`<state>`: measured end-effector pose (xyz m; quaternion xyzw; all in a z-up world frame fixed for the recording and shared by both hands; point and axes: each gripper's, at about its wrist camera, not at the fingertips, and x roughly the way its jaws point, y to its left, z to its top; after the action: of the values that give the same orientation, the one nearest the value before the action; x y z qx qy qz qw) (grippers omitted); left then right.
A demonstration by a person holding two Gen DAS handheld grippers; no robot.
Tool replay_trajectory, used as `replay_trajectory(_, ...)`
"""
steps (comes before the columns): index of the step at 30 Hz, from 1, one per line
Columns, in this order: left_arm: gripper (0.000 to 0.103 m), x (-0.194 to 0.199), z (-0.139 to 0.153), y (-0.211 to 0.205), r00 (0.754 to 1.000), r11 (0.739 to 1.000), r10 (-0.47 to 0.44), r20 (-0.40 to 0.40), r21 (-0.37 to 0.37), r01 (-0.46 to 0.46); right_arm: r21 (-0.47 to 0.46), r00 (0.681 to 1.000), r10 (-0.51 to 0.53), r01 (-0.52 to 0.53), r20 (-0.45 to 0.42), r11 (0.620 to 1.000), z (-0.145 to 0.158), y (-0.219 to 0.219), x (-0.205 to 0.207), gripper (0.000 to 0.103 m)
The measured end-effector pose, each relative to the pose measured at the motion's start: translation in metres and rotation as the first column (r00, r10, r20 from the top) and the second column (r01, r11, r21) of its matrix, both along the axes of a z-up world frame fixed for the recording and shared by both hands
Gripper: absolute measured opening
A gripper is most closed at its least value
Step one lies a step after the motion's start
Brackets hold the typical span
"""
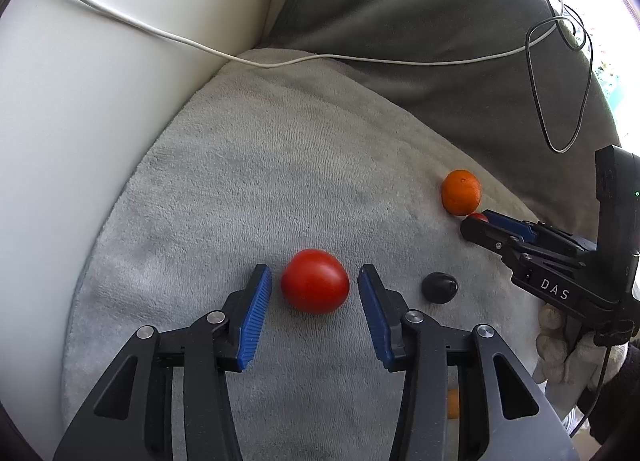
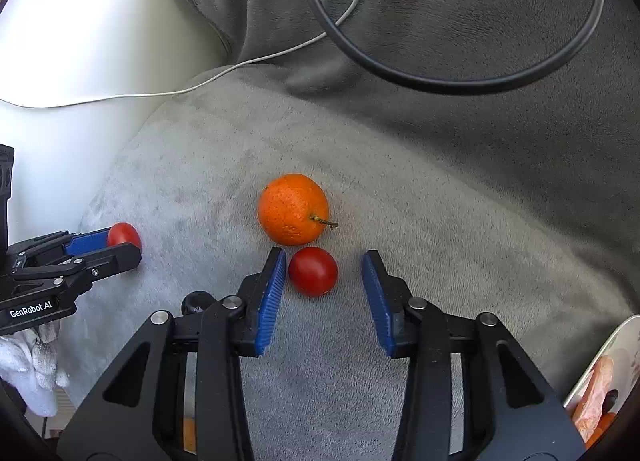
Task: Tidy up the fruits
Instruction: 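Grasp the large red tomato with the left gripper while the right grasps a cherry tomato, then carry both tomatoes over the white floral plate with both grippers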
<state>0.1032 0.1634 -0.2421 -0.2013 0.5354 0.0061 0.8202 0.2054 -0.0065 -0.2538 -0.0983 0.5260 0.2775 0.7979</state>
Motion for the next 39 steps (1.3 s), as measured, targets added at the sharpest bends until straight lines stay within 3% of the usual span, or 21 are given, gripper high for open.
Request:
replay_trajectory(7,0.034,-0.004,0.002,0.001,1.0,1.0,0.001,0.004,0.01,-0.001,0.004,1.0,0.015,-0.015,-0.003,1.0,0.001,0.003,-0.003,0.026)
replay_trajectory(23,0.032,-0.004,0.019,-0.01,0.999,1.0,-0.01,0.038,0.028,0.009,0.04,1.0,0.002,-0.003,0.007,0.999,0.018,-0.007,-0.018,0.025)
replay_trajectory(39,0.032,-0.007,0.048,-0.046,0.994,0.997,-0.07,0.086,0.036,0.067,0.088,0.998,-0.062,0.059,0.03,0.994,0.049,-0.05,-0.036,0.025)
